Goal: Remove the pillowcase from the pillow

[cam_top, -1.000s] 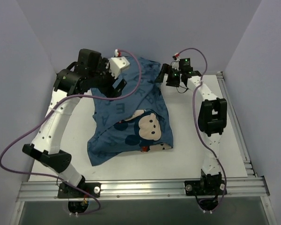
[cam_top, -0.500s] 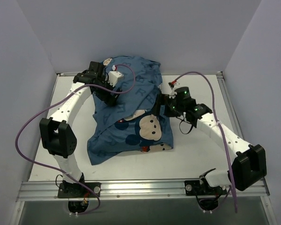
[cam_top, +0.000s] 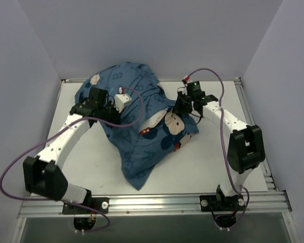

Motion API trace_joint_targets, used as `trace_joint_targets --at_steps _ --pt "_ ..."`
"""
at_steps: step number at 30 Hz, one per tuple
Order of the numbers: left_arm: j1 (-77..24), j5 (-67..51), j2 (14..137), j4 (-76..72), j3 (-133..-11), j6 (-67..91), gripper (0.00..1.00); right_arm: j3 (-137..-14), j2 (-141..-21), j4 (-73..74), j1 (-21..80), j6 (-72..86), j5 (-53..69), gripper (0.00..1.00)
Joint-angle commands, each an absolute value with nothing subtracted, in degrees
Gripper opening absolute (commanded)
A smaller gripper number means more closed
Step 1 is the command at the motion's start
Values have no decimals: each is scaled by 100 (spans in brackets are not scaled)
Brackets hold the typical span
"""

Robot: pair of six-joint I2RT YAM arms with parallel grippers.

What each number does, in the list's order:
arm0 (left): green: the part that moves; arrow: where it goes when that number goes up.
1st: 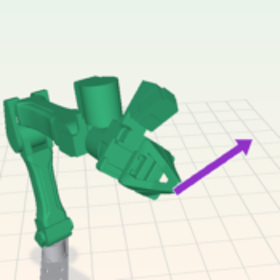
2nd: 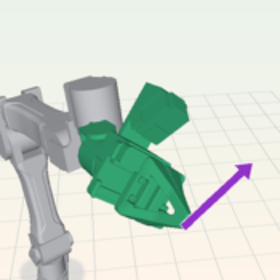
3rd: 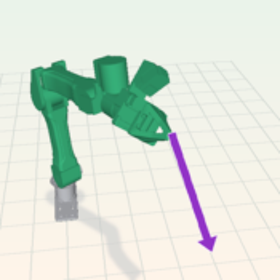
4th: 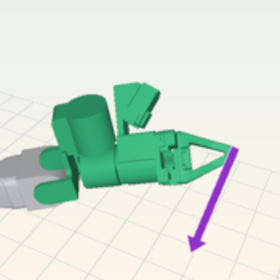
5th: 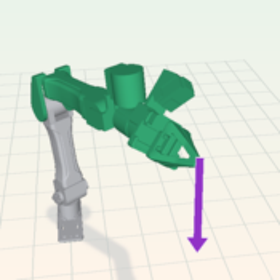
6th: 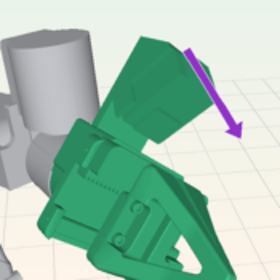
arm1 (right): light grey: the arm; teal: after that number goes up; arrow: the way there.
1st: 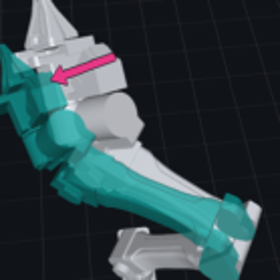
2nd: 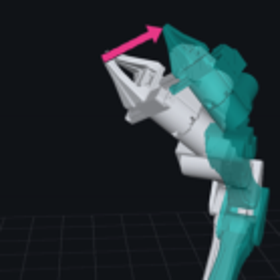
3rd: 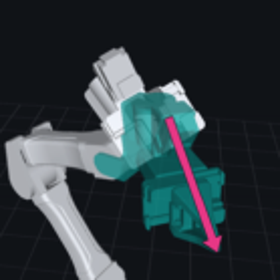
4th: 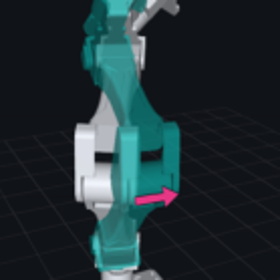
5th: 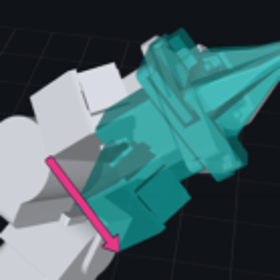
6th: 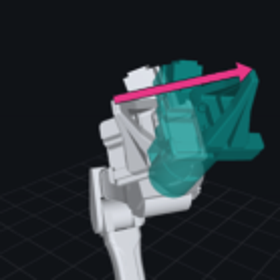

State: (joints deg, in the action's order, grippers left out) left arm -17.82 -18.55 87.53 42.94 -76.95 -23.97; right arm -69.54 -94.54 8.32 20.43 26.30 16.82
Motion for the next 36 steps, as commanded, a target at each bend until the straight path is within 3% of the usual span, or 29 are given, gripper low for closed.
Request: trace_joint_targets --at_steps 1,5,6,8,9,10,18,28,36 --pt "-2135 -2232 7833 4825 -7129 -2741 2 -8694 -10219 562 1863 1900 1441 0" --pt "-2478 -2364 7348 4983 -6864 -2804 2 -10076 -11309 991 1846 1750 1494 4" --pt "-2461 -2312 7322 4957 -6864 -2786 2 -10264 -11399 1106 1837 1723 1477 26" --pt "-2400 -1891 7383 4756 -6847 -2751 2 -10432 -11417 1274 1828 1714 1284 40" --pt "-2356 -1759 7479 4694 -6838 -2751 2 -10398 -11347 1292 1837 1731 1205 53" --pt "-2303 -1653 7540 4641 -6847 -2751 2 -10328 -11242 1283 1828 1749 1108 55" --pt "-2312 -1836 7857 4851 -7312 -2935 5 -9335 -9756 678 2758 1881 263 60" --pt "-2197 -1846 7629 5097 -7208 -3225 2 -9870 -10801 142 3120 2390 1738 57" --pt "-2118 -1881 7427 5177 -7005 -3270 2 -10264 -11460 324 3261 2417 1459 56"
